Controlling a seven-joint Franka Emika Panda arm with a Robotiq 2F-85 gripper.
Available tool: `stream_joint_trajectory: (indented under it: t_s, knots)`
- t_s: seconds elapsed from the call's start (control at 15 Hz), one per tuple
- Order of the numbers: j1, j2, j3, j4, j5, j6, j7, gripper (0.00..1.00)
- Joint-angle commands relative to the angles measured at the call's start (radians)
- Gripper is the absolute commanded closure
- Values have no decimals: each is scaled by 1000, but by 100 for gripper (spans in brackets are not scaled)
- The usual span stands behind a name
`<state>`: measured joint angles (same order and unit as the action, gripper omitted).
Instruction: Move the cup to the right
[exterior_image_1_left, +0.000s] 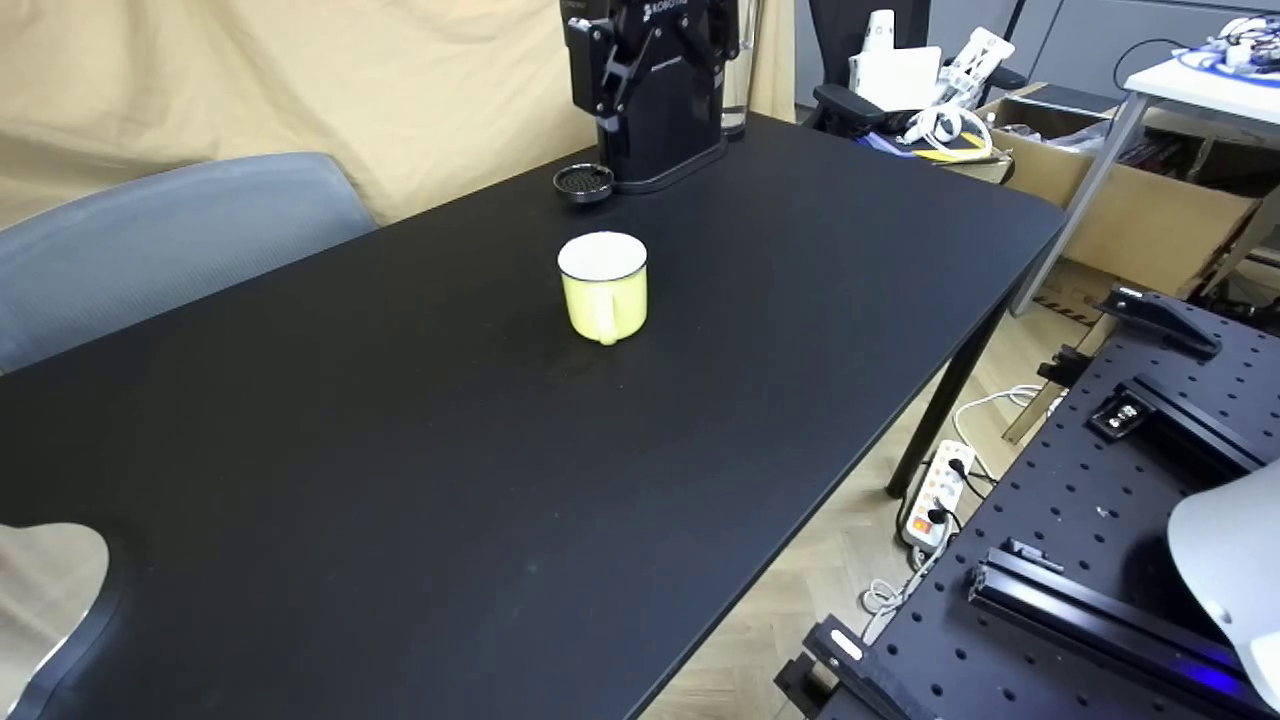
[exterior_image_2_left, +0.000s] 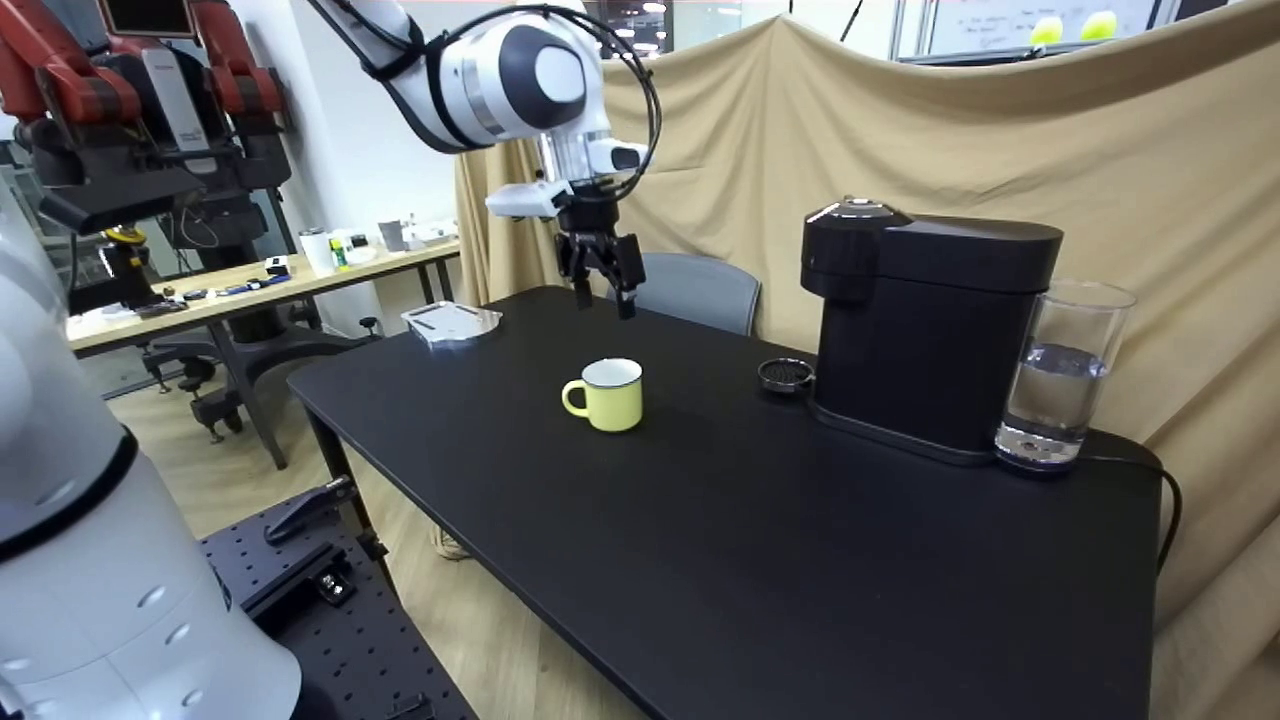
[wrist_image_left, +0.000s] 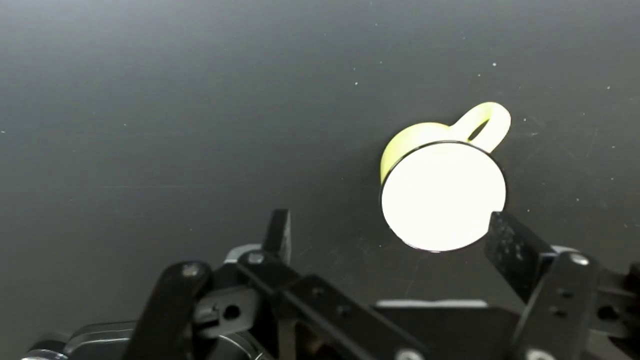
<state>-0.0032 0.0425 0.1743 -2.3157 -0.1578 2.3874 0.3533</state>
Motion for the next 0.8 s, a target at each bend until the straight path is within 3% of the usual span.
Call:
stream_joint_trajectory:
  t_s: [0.0,0.33,0.73]
  knots:
    - [49,90,-48,64,-11,57,25,0]
    - [68,77,-72,33,12,84,7,0]
    - [93,167,-109,45,4,122,57,0]
